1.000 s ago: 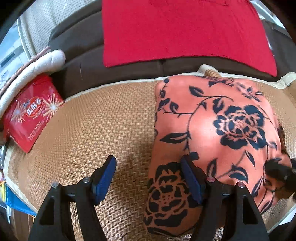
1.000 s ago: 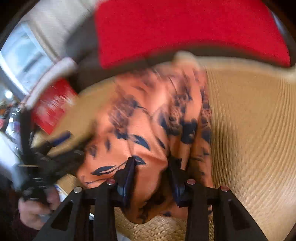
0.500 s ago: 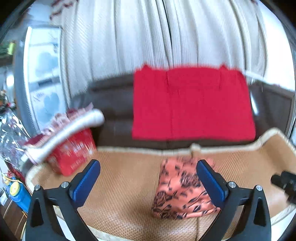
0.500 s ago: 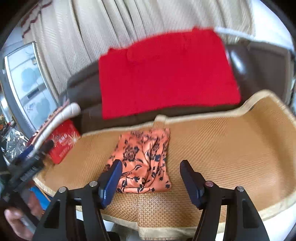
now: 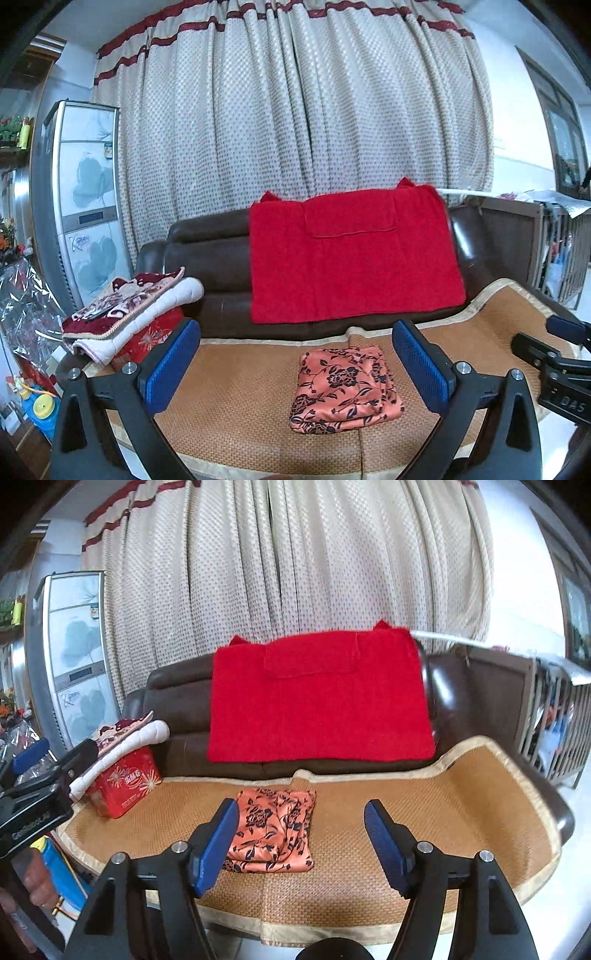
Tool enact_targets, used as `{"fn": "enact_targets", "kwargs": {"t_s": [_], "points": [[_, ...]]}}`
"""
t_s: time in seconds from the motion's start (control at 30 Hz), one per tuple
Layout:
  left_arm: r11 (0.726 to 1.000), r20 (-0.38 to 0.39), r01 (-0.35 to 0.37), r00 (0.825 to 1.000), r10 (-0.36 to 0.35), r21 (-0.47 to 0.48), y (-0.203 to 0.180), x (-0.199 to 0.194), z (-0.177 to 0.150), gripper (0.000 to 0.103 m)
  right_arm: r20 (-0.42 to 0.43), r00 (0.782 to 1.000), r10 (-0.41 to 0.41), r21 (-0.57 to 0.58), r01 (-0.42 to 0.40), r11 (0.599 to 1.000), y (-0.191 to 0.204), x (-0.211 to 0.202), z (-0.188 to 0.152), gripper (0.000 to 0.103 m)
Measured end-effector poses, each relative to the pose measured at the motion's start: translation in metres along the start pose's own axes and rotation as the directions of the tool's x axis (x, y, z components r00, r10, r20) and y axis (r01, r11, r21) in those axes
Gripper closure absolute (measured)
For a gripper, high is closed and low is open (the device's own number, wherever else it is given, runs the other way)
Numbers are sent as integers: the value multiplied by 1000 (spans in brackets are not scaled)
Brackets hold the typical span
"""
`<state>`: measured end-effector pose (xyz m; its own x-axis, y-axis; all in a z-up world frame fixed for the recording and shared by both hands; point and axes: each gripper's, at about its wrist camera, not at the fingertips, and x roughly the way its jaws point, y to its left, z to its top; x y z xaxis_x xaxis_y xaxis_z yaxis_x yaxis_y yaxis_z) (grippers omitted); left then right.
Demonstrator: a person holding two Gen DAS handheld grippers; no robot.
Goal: Fold small clothes
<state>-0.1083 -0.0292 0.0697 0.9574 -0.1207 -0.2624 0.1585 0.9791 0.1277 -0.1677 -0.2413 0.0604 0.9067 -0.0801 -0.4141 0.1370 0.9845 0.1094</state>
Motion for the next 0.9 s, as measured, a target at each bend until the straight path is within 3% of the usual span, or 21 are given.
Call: {"fn": "enact_targets", "kwargs": {"t_s": [0.1,0.17,0.37,0.57,0.9], "points": [[1000,20,-5,1000,5,5,4,-16,5,0,40,999,-2,10,2,1000,7,-16,6,28],[1000,25,-1,1000,1,7,5,-22,6,0,65,998,-8,17,7,1000,10,-22,9,21],[1000,35,-8,999,8,-2,19,-31,6,0,146,988,-56,46,49,998,24,-32,18,18],[998,39,-54,998,54,-15,30,-26,7,0,137,990,-39,82,28,996,37,-18,21,18],[995,21,-80,996,82,-58,48,-12,9,0,150,988,-22,49,14,999,62,-4,31,18]]}}
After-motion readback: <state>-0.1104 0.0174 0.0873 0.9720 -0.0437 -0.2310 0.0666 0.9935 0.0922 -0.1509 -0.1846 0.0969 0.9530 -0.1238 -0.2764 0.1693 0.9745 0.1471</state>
